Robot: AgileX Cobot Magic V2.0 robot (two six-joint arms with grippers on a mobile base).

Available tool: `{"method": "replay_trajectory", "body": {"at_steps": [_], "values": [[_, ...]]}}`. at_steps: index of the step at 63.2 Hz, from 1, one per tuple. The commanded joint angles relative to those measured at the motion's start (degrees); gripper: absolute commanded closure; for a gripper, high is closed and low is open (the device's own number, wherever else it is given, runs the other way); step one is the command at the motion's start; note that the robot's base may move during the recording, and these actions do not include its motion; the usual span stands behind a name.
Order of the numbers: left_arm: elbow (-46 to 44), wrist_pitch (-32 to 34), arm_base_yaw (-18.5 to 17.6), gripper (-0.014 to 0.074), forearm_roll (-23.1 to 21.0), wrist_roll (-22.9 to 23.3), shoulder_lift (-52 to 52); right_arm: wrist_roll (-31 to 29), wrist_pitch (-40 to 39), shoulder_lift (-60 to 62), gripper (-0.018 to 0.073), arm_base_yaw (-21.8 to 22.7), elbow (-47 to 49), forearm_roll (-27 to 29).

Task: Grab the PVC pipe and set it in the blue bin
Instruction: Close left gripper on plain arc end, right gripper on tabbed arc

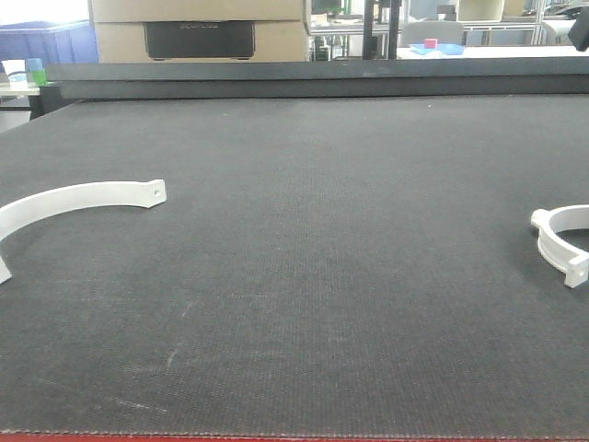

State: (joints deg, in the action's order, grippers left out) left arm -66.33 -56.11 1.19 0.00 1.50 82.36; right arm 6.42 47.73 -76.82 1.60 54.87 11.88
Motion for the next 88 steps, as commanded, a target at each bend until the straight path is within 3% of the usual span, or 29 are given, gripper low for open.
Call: {"method": "replay_trajectory", "body": {"at_steps": [1, 9, 13, 24, 38, 52, 57, 66, 81, 88], "values": [[-1.4, -0.9, -0.2, 0.0707, 0.0, 0.0, 1.9, 4.7, 2.6, -0.1, 0.0706, -0.3, 0.9, -1.6], [-1.7, 0.1, -0.2, 0.0707, -0.5, 0.0, 2.9, 14.7, 5.3, -0.3, 0.0706, -3.8, 2.2, -12.8], [-1.7, 0.0, -0.2, 0.0707, -1.9, 0.0, 2.9, 18.0, 6.2, -0.7, 0.0706, -5.8, 3.2, -15.5], [-1.7, 0.1, -0.2, 0.0707, -3.8, 0.0, 2.9, 18.2, 6.1, -4.5, 0.0706, -8.7, 7.4, -14.8], [-1.7, 0.1, -0.2, 0.0707, -3.9, 0.0, 2.9, 16.6, 7.2, -12.4, 0.0697, -8.7, 12.0, -14.8], [-1.7, 0.2, -0.2, 0.0707, -3.9, 0.0, 2.9, 16.6, 5.8, -17.6, 0.0428, -8.7, 12.2, -13.9], [-1.7, 0.4, -0.2, 0.0707, -3.9, 0.0, 2.9, 16.5, 5.1, -19.7, 0.0384, -8.7, 12.3, -11.9], [-1.7, 0.5, -0.2, 0.0707, -3.9, 0.0, 2.9, 15.0, 3.4, -22.4, 0.0388, -8.7, 12.4, -8.7], [-1.7, 0.5, -0.2, 0.0707, -3.9, 0.0, 2.9, 15.0, 2.7, -24.7, 0.0396, -8.7, 12.4, -8.6], [-1.7, 0.5, -0.2, 0.0707, -3.9, 0.0, 2.9, 15.0, 2.7, -25.1, 0.0518, -8.7, 12.4, -9.4]]}}
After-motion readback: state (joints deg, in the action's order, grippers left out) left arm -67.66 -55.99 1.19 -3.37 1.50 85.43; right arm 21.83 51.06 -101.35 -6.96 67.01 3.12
